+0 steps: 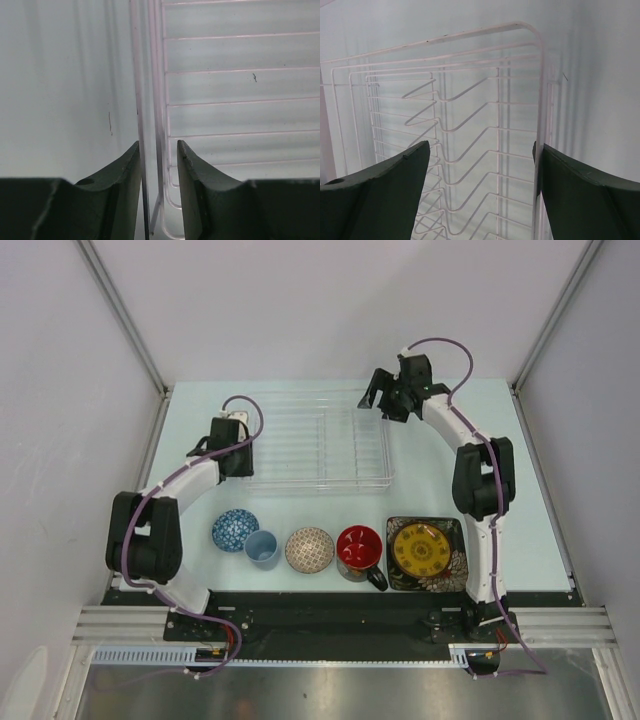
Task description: Load the mixed dishes into the dish rack
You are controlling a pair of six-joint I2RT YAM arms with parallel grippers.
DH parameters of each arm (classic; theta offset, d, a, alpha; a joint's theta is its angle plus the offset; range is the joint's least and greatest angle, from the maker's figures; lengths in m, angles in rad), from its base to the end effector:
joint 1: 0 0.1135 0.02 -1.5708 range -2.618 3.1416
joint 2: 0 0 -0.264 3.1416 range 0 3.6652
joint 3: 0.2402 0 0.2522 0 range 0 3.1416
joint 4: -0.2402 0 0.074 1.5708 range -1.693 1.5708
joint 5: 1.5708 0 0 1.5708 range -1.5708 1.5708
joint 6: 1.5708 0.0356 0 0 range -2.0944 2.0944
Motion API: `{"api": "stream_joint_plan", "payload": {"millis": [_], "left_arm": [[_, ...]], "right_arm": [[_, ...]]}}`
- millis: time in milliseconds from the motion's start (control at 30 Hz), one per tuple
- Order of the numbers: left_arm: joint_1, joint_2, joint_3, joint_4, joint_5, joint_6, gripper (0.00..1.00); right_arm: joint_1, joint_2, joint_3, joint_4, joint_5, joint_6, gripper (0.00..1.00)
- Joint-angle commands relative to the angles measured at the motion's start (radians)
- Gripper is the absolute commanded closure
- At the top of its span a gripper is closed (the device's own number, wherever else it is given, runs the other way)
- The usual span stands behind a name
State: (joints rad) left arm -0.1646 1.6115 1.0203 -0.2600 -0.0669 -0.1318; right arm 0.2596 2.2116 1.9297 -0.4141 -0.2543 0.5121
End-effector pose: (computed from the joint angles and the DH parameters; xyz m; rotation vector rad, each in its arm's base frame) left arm 0.3355 -0.0533 0.2082 0.0092 2.4202 -0.0543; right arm 0.4936 0.1403 0.2451 0.1553 2.3309 0.6866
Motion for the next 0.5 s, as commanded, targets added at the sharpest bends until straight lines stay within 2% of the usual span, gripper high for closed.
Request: {"api": "stream_joint_plan", "payload": {"millis": [0,67,133,167,233,333,467], "left_arm": [[0.007,-0.042,0.004,-0.008,0.021,-0.011,0.6],[0.01,-0.042,0.033,-0.016,0.021,0.006,0.52],[0.011,-0.041,0.063,-0.033,0.027,0.02,0.37],[0.016,-0.041,0.095,-0.041,0.029,0.03,0.35],[0.023,-0.041,0.148,-0.064,0.032,0.047,0.28],[0.042,-0.05,0.214,-0.107,0.041,0.076,0.24],[0.08,-0.087,0.284,-0.191,0.09,0.13,0.21]], "right_arm": [[0.01,0.026,0.084,-0.008,-0.03,-0.001,0.1],[0.01,0.026,0.078,-0.032,-0.019,-0.01,0.09],[0.012,0.02,0.058,-0.055,0.007,-0.024,0.04],[0.012,0.017,0.049,-0.058,0.018,-0.032,0.0],[0.01,0.008,0.023,-0.061,0.026,-0.049,0.0],[0.01,-0.004,0.005,-0.063,0.039,-0.064,0.0],[0.006,-0.038,0.0,-0.103,0.137,-0.098,0.0]]}}
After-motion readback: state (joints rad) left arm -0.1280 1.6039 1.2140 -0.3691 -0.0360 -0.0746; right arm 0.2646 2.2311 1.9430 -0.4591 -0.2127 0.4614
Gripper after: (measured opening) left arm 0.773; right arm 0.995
